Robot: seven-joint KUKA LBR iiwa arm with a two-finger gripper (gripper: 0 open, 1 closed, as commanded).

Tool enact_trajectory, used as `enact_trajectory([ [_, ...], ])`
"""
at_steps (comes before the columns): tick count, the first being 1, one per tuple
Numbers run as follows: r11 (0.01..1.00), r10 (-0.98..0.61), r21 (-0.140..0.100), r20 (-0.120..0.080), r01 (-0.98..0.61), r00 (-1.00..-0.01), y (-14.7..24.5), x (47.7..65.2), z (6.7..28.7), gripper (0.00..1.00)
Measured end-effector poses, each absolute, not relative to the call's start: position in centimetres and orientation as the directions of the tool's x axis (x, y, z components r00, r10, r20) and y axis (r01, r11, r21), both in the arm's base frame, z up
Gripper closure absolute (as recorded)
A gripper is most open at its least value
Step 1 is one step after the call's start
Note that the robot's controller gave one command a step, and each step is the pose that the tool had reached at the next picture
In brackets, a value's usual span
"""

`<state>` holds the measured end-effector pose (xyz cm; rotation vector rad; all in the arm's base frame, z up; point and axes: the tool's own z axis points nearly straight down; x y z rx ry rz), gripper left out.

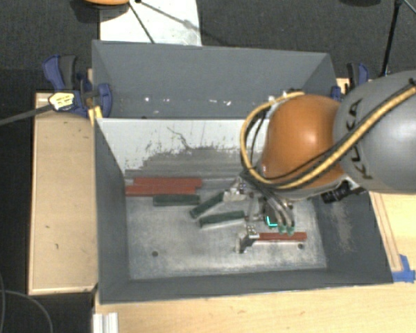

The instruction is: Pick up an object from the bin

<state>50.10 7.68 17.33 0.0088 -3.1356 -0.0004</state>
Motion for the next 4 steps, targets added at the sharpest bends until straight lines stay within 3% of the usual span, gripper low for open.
enact_trajectory([
  [1, 1.0, -0.003, 0.001, -0.002, -0.003, -1.0, 7.6, 50.3, 17.7, 0.0],
  [2, 1.0, -0.011, 0.002, -0.011, -0.011, -1.0, 6.6, 51.8, 13.4, 0.0],
  [3, 0.988, 0.156, 0.004, -0.023, 0.156, -0.988, 7.3, 56.9, 8.1, 1.0],
  [4, 0.988, 0.157, 0.004, -0.023, 0.157, -0.987, 7.3, 56.9, 8.1, 1.0],
])
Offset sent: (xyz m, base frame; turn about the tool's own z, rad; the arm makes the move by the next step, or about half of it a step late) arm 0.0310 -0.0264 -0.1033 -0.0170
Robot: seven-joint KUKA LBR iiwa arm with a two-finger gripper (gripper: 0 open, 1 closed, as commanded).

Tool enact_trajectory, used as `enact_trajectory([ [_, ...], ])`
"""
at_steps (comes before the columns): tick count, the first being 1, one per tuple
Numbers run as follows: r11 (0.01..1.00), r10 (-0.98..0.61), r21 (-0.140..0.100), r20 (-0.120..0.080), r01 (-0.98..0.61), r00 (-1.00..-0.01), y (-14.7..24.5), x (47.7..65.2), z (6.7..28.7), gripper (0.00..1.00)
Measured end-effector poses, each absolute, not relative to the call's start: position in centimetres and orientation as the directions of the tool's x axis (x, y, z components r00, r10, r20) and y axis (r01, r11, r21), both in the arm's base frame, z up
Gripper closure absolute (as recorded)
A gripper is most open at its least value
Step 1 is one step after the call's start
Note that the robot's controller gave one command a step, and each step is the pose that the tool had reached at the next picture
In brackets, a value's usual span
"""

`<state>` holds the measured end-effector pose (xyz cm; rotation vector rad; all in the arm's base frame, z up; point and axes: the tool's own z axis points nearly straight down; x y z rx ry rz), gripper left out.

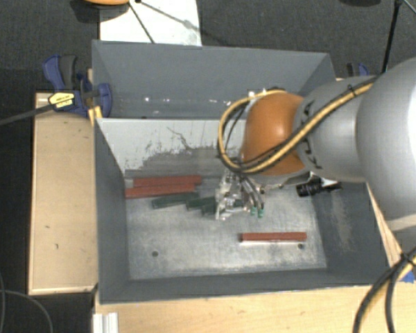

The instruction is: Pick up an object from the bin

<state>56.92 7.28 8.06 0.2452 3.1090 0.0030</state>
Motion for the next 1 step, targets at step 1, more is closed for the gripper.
enact_trajectory([
  [1, 0.989, 0.148, 0.001, -0.002, 0.148, -0.989, 5.4, 55.4, 20.48, 1.0],
])
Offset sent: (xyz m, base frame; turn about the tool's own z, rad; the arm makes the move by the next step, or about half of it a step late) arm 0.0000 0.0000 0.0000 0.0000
